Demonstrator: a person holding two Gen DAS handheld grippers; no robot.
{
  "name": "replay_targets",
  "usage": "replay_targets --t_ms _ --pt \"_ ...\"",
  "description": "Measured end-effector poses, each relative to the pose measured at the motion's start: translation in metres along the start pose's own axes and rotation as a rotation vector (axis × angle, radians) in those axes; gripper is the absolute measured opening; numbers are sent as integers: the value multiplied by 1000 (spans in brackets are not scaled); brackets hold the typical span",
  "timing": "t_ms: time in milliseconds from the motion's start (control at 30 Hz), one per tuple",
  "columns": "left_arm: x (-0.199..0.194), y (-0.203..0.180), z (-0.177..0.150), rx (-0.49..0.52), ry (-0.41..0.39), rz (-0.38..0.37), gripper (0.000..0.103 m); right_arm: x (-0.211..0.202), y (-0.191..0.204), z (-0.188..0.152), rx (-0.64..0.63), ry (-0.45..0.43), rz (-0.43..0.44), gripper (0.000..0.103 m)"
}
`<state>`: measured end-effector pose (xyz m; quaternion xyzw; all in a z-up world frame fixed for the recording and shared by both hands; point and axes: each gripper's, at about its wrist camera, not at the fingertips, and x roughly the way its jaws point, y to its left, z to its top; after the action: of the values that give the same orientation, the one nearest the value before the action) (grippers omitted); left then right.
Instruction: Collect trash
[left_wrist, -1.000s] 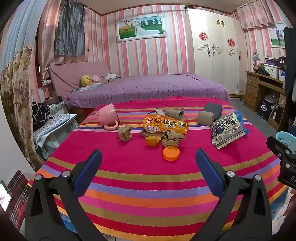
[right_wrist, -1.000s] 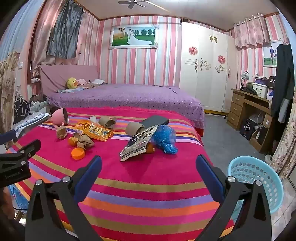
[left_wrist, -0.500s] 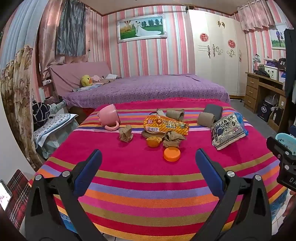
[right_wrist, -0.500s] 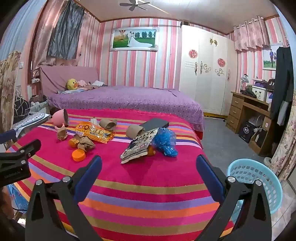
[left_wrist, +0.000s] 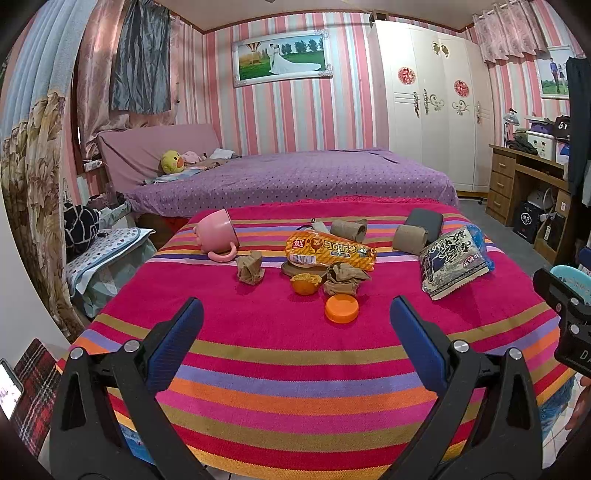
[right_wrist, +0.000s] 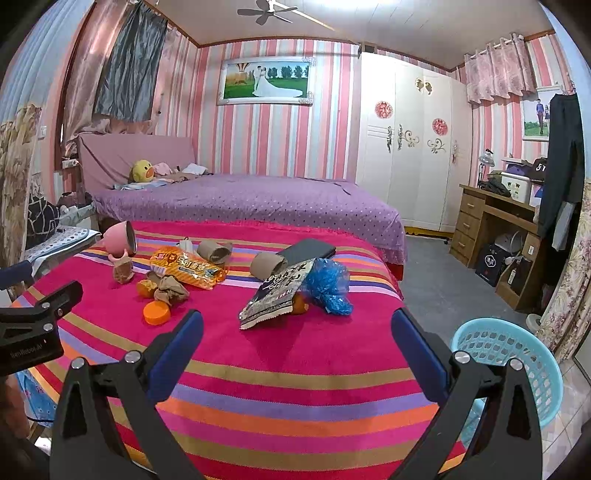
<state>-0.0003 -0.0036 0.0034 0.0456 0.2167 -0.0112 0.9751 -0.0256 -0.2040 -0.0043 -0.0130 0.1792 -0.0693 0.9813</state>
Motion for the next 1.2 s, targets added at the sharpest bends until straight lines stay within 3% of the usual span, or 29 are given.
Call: replay_targets --t_ms 1200 --pt "-2 0 2 -2 -5 -3 98 -2 -1 0 -1 -3 -2 99"
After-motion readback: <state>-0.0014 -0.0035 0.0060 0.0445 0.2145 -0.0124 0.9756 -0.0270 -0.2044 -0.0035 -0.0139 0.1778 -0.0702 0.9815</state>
